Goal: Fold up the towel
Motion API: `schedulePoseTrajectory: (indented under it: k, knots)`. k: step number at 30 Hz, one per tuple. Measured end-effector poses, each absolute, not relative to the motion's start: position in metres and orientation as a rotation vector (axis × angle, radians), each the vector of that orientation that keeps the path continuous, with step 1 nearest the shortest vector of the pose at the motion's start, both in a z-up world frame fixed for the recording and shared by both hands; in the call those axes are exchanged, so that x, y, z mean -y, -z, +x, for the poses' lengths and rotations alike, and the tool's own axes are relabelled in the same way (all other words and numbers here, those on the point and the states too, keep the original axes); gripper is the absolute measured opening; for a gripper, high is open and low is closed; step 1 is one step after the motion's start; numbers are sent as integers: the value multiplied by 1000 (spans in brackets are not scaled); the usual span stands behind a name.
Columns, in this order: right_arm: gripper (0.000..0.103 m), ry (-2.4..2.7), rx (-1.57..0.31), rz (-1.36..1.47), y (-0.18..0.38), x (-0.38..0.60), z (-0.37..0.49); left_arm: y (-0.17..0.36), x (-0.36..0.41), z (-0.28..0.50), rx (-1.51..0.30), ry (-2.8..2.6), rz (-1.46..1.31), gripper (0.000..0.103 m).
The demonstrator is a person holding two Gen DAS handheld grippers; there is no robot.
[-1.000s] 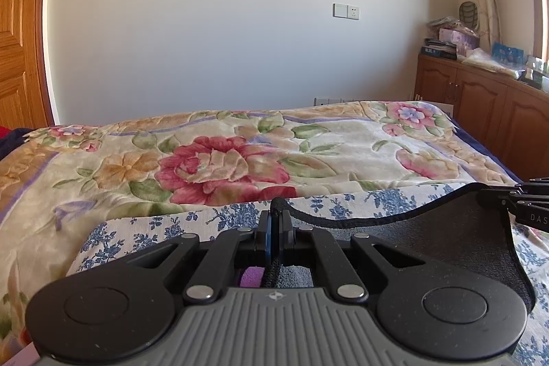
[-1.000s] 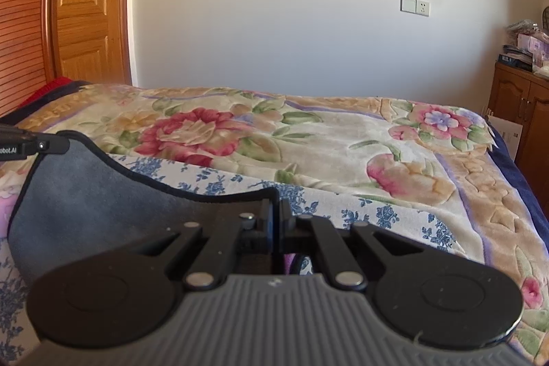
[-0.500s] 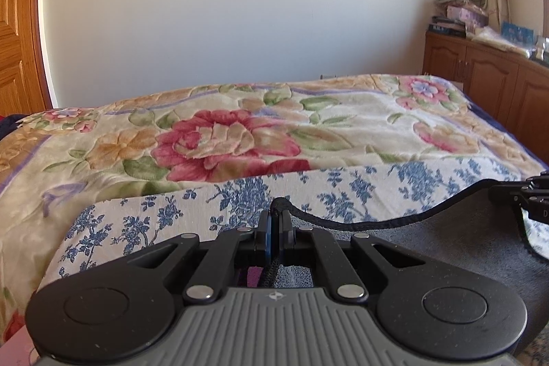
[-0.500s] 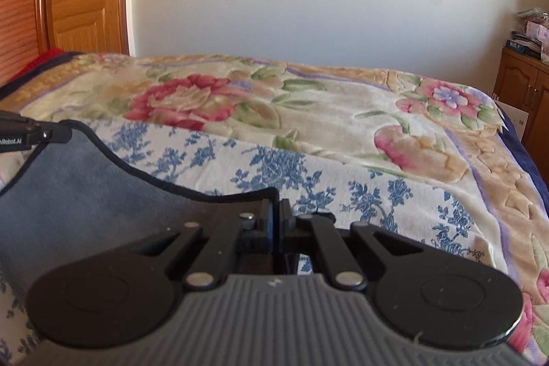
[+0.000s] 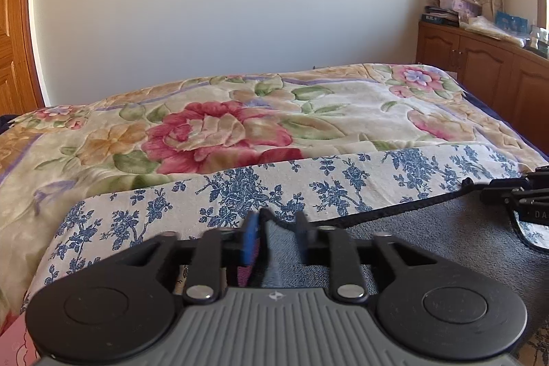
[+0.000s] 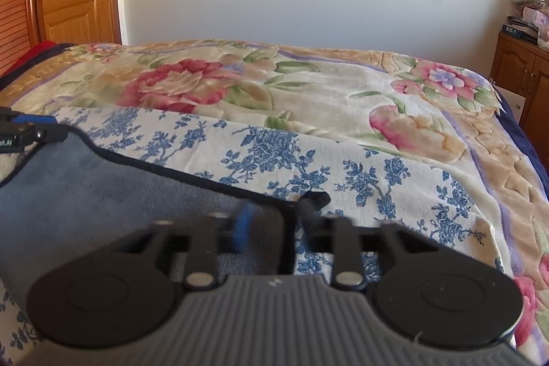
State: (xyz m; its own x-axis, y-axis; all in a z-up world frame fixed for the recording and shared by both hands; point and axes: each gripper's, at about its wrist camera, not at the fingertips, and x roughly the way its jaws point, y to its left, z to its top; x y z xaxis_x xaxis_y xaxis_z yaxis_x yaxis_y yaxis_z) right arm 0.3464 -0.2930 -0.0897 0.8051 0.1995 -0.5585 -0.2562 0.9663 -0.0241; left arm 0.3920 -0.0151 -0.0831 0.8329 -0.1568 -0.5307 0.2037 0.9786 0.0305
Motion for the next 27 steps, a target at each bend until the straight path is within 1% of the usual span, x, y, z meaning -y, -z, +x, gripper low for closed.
schedulePoseTrajectory:
  k: [2,4,5,7,9,12,20,27]
  knots:
    - [49,-244,-584,-92,88,294,345,81,15,390,-550,198,80,44]
    - [49,-243,-583,-93,85,294,342,78,16,387,-546,199,82,52]
    - [49,-244,-584,-91,83,294,340,76,17,385,-542,199,84,58]
    - [49,-249,-585,-89,79,294,335,72,17,379,-535,202,79,62]
    - [50,-252,-584,-90,74,293,328,66,18,373,-536,202,77,71]
    - [51,-253,-579,-79,64,292,315,56,20,361,-526,202,92,78]
    - [53,-258,-561,-61,35,285,282,19,23,328,-513,200,103,84]
    - [53,-265,-539,-55,12,282,251,-5,22,298,-505,192,109,85]
